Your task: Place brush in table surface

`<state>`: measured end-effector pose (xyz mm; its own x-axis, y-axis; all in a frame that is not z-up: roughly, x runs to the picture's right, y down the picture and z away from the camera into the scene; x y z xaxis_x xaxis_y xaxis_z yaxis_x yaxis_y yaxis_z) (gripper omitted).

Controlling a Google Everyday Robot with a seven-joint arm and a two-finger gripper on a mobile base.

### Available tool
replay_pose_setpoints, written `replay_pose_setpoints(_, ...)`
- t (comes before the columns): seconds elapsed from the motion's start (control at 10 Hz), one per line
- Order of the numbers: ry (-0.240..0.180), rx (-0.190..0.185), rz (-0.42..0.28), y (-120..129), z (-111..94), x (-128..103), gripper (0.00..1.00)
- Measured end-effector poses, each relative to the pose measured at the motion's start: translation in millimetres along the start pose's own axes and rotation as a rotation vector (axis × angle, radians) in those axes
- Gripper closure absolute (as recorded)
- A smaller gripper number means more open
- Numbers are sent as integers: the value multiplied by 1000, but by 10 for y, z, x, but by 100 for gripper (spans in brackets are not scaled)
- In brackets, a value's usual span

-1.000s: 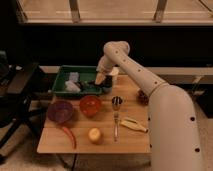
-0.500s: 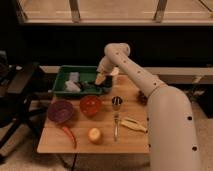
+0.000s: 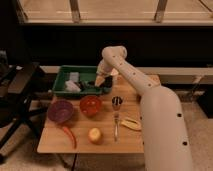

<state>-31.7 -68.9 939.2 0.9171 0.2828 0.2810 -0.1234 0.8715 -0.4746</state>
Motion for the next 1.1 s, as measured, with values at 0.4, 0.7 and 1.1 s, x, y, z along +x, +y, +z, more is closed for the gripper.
replay_pose_setpoints(0.4,1,-43,-28,30,282,-22,35)
replay_pose_setpoints(0.7,6,-95,-39,105,487,-2,35)
replay_pose_setpoints(1.1,1,-125,-49,223,625,64,58)
